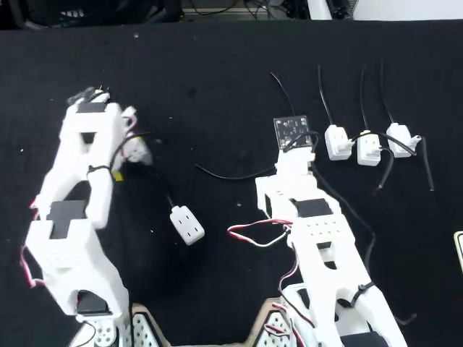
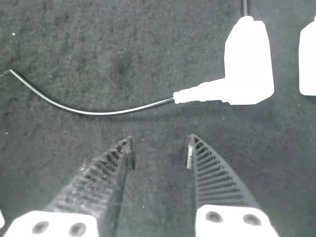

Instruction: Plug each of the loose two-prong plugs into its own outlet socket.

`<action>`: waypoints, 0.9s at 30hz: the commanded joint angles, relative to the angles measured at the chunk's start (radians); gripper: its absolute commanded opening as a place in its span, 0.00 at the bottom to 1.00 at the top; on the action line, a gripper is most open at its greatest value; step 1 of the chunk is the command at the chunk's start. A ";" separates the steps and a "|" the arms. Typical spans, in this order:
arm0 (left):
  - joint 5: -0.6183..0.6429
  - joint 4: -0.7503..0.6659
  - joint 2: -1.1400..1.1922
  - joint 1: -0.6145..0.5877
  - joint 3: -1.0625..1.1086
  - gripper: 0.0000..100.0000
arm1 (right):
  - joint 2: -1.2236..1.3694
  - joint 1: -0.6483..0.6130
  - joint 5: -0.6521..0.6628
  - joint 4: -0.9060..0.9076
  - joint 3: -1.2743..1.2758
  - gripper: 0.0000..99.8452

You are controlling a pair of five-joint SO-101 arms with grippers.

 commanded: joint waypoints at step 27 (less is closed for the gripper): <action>-0.367 0.249 0.258 -0.424 -0.038 0.26 | -0.035 0.017 -0.003 -0.008 -0.070 0.16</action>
